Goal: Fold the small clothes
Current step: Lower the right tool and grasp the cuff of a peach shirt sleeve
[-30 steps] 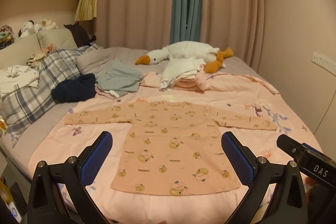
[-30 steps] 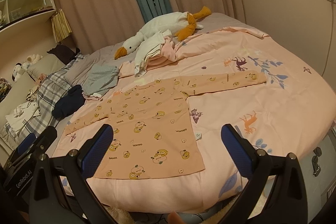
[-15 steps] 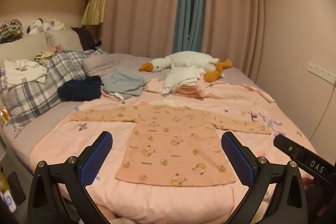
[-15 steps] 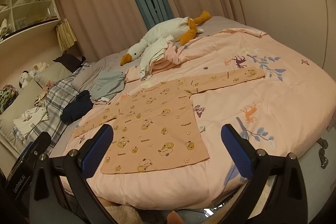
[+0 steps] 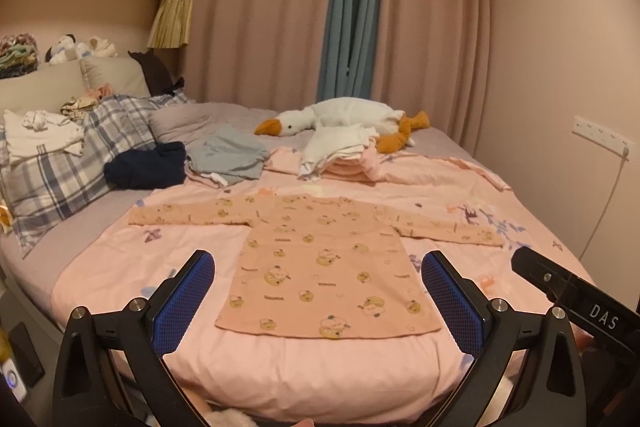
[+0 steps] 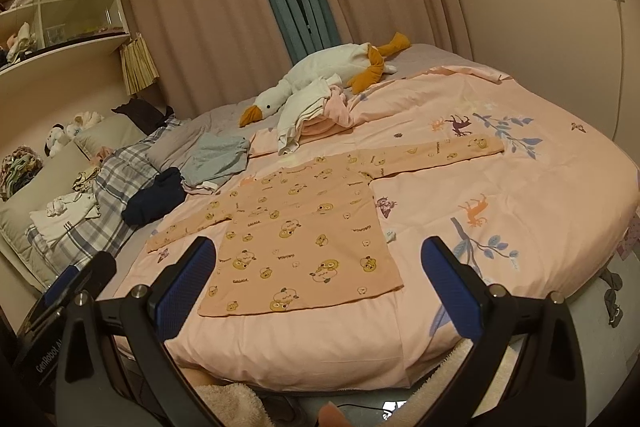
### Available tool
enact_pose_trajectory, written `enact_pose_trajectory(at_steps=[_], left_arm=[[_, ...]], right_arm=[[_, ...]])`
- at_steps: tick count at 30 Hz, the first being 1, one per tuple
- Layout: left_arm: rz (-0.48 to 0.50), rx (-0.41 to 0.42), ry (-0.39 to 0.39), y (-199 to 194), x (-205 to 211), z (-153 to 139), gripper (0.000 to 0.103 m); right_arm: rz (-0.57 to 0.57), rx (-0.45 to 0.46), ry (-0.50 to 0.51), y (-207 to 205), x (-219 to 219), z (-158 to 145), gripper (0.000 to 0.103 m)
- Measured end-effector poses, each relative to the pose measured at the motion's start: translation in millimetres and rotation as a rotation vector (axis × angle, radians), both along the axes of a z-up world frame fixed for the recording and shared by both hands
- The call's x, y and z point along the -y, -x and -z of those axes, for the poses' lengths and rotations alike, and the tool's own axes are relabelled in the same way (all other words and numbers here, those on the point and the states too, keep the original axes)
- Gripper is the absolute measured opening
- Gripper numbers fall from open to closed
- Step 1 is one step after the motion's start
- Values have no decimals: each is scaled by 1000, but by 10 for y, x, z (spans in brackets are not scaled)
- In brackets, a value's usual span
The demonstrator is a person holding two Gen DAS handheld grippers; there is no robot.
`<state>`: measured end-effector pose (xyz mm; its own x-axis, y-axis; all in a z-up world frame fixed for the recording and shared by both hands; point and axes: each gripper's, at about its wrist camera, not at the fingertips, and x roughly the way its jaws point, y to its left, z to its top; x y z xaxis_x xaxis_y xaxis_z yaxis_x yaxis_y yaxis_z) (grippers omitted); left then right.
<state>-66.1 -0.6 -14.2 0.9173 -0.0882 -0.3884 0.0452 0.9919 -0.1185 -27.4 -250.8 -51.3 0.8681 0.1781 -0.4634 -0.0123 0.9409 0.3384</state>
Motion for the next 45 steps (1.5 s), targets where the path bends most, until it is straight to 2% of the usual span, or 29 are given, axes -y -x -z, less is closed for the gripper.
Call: enact_pose_trajectory(at_steps=[7, 10, 12, 14, 16, 17, 20, 25, 26, 28, 30, 31, 33, 36, 37, 39, 40, 42, 44, 45], left_arm=[[9, 6, 18, -117, -44, 6, 103], [-1, -3, 16, -323, -101, 1, 103], [-15, -16, 61, -521, -205, 30, 103], [-13, -57, 156, -942, -388, 145, 103], [14, -102, 211, -1406, -544, 326, 103], [16, -149, 234, -1685, -637, 455, 103], [25, -271, 368, -2349, -889, 854, 103], [3, -423, 462, -3170, -1100, 1458, 103], [-36, -470, 442, -3325, -1121, 1579, 103], [-106, -521, 343, -3557, -1129, 1758, 102], [-108, -537, 290, -3683, -1124, 1854, 101], [-94, -558, 282, -3740, -1124, 1925, 98], [-58, -627, 320, -3810, -1146, 2100, 92], [-70, -587, 267, -3724, -1099, 2126, 86], [-70, -592, 202, -3681, -1036, 2119, 79], [-82, -596, 91, -3654, -955, 2129, 65], [-81, -593, 64, -3608, -943, 2125, 59], [-83, -592, 115, -3531, -1005, 2116, 50], [-116, -597, 187, -3444, -1090, 2112, 40], [-132, -594, 182, -3453, -1101, 2121, 35]], right_arm=[[-20, -1, 2, -137, -36, 20, 103], [-24, 0, -2, -267, -19, 1, 103], [-33, 0, -8, -410, 43, -13, 103], [-48, -28, -16, -670, 166, 1, 103], [-27, -77, -33, -1018, 389, 51, 103], [-16, -99, -38, -1225, 543, 84, 103], [-4, -143, -34, -1642, 898, 150, 103], [72, -234, -26, -2322, 1600, 340, 103], [94, -272, -48, -2478, 1789, 415, 103], [118, -311, -101, -2686, 2087, 525, 102], [172, -339, -219, -2879, 2506, 694, 102], [201, -345, -256, -2944, 2637, 742, 102], [274, -351, -333, -3060, 2989, 925, 101], [320, -393, -427, -3221, 3274, 1265, 99], [329, -415, -448, -3256, 3290, 1360, 98], [349, -468, -495, -3356, 3384, 1654, 88], [350, -487, -509, -3388, 3403, 1772, 84], [366, -509, -534, -3469, 3462, 1973, 69], [395, -441, -550, -3488, 3505, 1999, 64], [409, -406, -542, -3491, 3501, 1967, 51]])
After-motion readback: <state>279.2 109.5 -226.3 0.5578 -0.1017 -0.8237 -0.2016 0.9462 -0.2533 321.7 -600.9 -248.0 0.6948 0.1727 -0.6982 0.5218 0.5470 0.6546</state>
